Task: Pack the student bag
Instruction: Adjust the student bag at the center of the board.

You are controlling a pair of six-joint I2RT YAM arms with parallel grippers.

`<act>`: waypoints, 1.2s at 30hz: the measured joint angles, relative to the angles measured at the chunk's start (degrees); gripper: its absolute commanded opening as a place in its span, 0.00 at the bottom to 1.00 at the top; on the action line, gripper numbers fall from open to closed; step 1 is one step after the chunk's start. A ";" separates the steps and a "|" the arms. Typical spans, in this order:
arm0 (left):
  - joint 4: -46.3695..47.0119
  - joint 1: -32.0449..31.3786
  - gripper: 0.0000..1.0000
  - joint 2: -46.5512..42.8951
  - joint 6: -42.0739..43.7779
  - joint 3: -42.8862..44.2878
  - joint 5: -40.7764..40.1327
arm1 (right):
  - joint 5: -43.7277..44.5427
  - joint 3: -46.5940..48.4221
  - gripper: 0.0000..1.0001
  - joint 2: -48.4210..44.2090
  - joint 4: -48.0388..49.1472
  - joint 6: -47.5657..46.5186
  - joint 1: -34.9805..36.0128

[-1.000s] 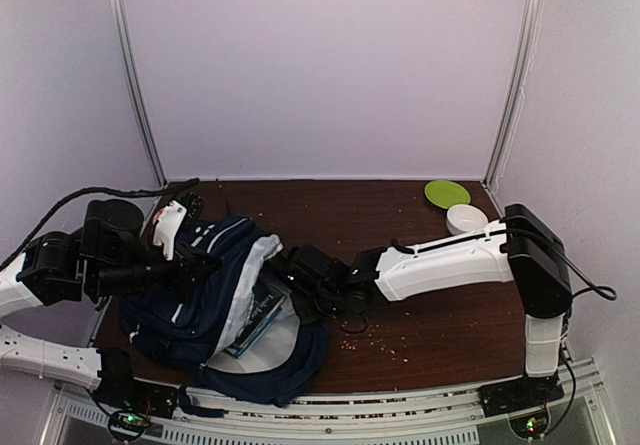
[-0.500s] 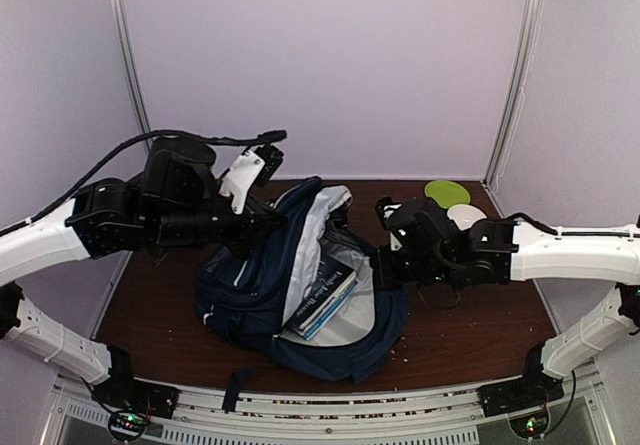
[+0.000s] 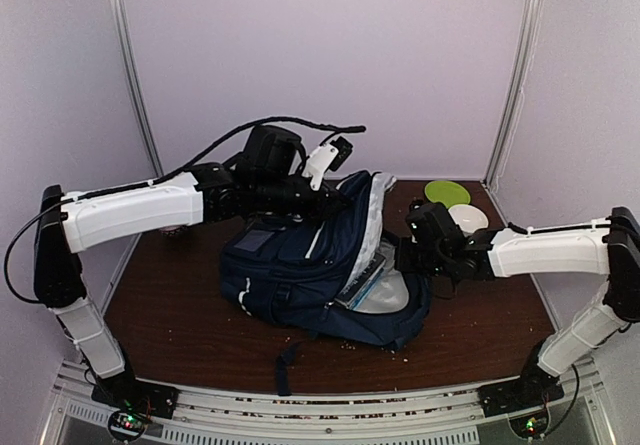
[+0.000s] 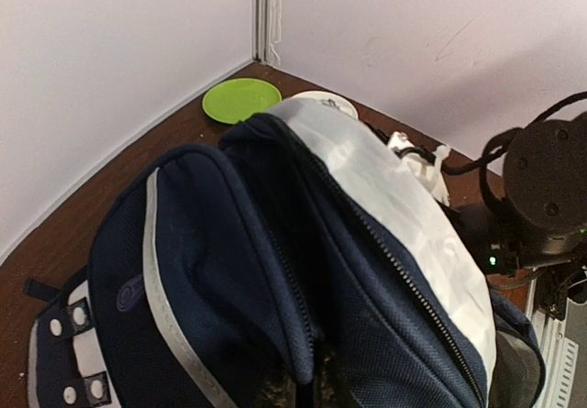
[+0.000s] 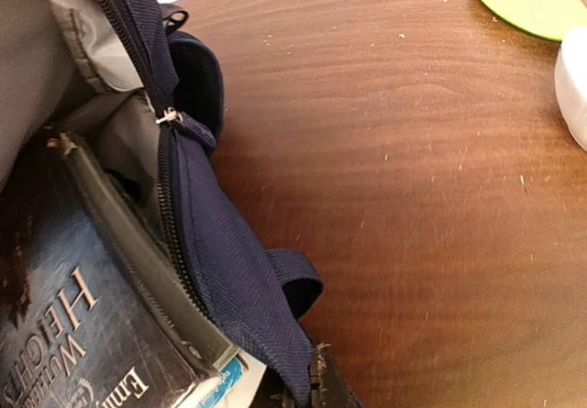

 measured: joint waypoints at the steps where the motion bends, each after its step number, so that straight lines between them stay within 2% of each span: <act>1: 0.87 0.22 0.00 0.98 -0.22 0.00 0.92 | -0.57 1.07 0.00 1.57 0.24 -0.61 -1.05; 2: 1.79 0.28 0.09 1.70 -0.70 -0.31 1.60 | -1.11 1.84 0.00 2.78 0.48 -1.05 -1.77; 3: 2.97 0.35 0.22 2.08 -1.27 -0.94 2.08 | -1.68 2.34 0.06 3.63 0.74 -1.38 -2.32; 6: 7.10 0.33 0.57 1.95 -2.71 -4.59 3.37 | -3.89 2.58 0.38 4.66 1.20 -2.21 -3.52; 7: 7.91 0.33 0.65 1.88 -2.75 -5.35 3.50 | -4.63 2.56 0.46 4.61 1.40 -2.27 -3.67; 9: 9.29 0.35 0.76 1.22 -3.89 -7.39 3.28 | -5.95 2.01 0.56 3.82 2.21 -2.29 -3.72; 12: 9.33 0.31 0.88 -1.60 -4.55 -10.47 2.27 | -7.17 -0.68 0.63 -0.87 2.12 -1.99 -3.61; 13: 9.16 0.26 0.96 -3.32 -4.85 -11.80 1.51 | -7.37 -1.53 0.64 -2.89 1.75 -1.68 -3.61; 20: 6.95 0.20 0.98 -18.45 -6.78 -21.40 -5.90 | -6.75 -7.65 0.68 -19.96 -5.62 -0.42 -3.17; 24: 4.22 -0.22 0.98 -25.46 -9.44 -25.18 -10.51 | -5.22 -9.53 0.63 -29.44 -11.89 0.35 -1.31; 28: 0.50 -0.39 0.95 -29.81 -15.96 -30.23 -14.29 | -4.52 -9.44 0.56 -36.76 -14.38 1.09 5.14; 32: -1.64 -0.42 0.93 -30.45 -25.55 -38.03 -14.67 | -4.59 -9.42 0.55 -37.44 -14.32 2.84 12.59; 36: -1.53 -1.18 0.92 -30.16 -35.74 -44.92 -12.83 | -4.17 -9.44 0.56 -32.68 -12.26 4.28 19.76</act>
